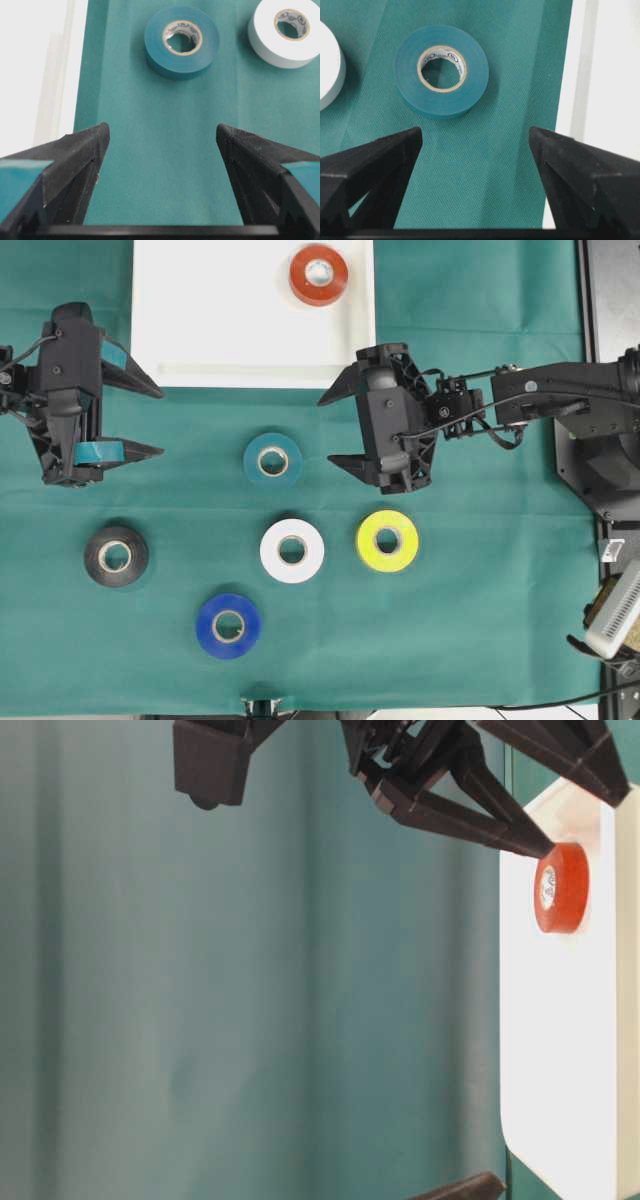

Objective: Put the tape alternately from left to right into the white case.
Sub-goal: 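Move the left gripper down onto the black tape roll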

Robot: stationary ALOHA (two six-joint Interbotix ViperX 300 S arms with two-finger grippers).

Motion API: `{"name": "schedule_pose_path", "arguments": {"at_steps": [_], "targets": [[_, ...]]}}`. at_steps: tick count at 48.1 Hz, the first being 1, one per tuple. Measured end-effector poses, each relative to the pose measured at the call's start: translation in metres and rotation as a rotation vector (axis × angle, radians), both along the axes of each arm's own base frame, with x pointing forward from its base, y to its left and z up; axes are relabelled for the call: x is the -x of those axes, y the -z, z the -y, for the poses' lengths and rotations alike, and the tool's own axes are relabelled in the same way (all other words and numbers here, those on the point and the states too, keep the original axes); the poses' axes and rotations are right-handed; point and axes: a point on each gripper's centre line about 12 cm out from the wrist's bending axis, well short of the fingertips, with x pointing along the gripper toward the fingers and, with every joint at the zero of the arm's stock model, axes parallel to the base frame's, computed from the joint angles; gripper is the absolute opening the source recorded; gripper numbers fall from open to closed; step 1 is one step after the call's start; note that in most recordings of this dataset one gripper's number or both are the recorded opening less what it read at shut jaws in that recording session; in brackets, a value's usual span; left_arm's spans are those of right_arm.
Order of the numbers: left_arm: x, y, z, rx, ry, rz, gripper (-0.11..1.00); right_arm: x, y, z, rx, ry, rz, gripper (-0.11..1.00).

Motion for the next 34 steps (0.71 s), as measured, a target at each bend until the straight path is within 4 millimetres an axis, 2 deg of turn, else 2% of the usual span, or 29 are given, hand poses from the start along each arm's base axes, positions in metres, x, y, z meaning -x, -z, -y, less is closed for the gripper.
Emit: {"name": "schedule_pose_path", "arguments": {"at_steps": [13, 34], "targets": [[0.000, 0.000, 0.007, 0.000, 0.023, 0.000, 0.92, 0.000, 0.000, 0.000, 0.002, -0.002, 0.000, 0.72], [0.008, 0.004, 0.049, -0.001, 0.169, -0.011, 0.92, 0.001, 0.001, 0.000, 0.001, -0.001, -0.003, 0.72]]}}
